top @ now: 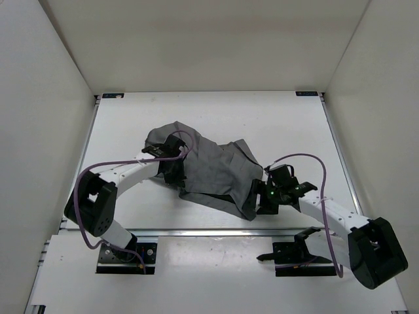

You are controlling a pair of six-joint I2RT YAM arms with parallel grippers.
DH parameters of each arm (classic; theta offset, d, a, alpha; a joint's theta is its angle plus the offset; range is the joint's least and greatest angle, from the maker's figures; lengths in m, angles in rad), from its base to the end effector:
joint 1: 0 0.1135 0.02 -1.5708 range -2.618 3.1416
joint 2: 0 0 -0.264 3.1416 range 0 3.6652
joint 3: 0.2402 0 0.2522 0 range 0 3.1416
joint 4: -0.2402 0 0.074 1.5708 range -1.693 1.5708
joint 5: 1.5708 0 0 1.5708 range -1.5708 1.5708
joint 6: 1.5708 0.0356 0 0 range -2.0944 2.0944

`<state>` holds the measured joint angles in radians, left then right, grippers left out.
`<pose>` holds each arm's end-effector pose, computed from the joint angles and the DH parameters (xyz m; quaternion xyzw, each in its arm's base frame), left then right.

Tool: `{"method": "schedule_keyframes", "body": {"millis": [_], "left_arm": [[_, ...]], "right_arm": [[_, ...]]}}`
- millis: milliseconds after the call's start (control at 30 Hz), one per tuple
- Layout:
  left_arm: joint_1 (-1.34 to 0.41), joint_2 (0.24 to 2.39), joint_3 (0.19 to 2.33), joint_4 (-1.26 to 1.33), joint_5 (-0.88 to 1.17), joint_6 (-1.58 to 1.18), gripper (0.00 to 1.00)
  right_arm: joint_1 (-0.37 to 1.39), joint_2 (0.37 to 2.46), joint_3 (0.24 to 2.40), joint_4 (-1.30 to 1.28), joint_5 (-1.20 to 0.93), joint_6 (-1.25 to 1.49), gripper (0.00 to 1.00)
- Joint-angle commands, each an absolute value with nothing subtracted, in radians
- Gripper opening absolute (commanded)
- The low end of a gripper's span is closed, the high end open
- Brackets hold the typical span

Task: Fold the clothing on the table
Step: Flatten the skirt out

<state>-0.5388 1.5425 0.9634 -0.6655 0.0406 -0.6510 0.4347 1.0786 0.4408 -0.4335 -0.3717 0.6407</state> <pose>0.2443 -0.1477 0.1898 -0.0520 0.9852 -0.1076 0.1232 0.1570 0.0872 0.1544 0.0525 0.9519 0.2782 0.1169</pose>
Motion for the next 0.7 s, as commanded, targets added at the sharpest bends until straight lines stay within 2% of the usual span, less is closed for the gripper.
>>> {"method": "schedule_keyframes", "body": {"millis": [0,33,100,133,267,467,533,667], "left_arm": [[-0.528,1.493,0.943,-0.629,0.057,-0.663,0.0],[-0.526,1.49,0.939,-0.629,0.064,-0.663,0.0],[-0.52,1.465,0.922,-0.635,0.066,-0.666,0.0],[-0.506,1.447,0.914,-0.624,0.071,-0.666,0.0],[-0.437,1.401,0.971,-0.597,0.135,-0.689,0.0],[-0.316,1.394,1.359,-0.58,0.21,-0.777,0.0],[-0.293,1.393,1.475,-0.522,0.254,-0.826,0.0],[-0.273,1.396,1.63,-0.506,0.301,-0.908,0.0]], "right_arm": [[0.472,1.135,0.388,-0.324,-0.362,0.693,0.68],[0.489,1.173,0.402,-0.313,-0.364,0.695,0.65],[0.5,1.229,0.431,-0.305,-0.385,0.689,0.38],[0.508,1.282,0.451,-0.314,-0.39,0.68,0.0],[0.476,1.269,0.588,-0.421,-0.341,0.617,0.0],[0.278,1.16,1.015,-0.598,-0.298,0.502,0.0],[0.255,1.149,1.176,-0.629,-0.287,0.476,0.0],[0.233,1.123,1.368,-0.687,-0.261,0.431,0.0]]}}
